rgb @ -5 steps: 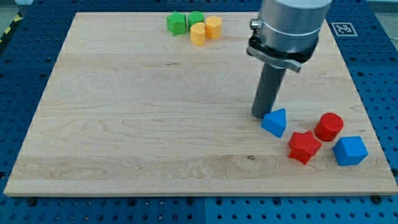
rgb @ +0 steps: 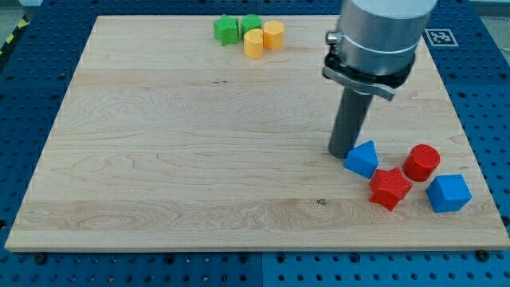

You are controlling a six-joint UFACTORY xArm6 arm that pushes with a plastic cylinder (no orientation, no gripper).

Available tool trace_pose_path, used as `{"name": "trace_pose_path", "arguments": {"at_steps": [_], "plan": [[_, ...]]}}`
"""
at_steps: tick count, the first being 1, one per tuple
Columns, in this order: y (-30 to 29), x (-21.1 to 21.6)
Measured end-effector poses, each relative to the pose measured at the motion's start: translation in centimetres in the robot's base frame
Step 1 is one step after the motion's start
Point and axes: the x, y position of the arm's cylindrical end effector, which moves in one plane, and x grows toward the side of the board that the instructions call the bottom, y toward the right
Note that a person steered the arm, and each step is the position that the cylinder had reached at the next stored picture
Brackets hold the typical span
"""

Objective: Push the blue triangle into the red star

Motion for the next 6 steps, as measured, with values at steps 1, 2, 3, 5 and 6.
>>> {"name": "trace_pose_path", "arguments": {"at_steps": [1, 2, 3, 5, 6], "plan": [[1.4, 1.1], [2.9, 2.3], [2.9, 2.4], [-11.1, -2.4], [-11.1, -2.4]]}}
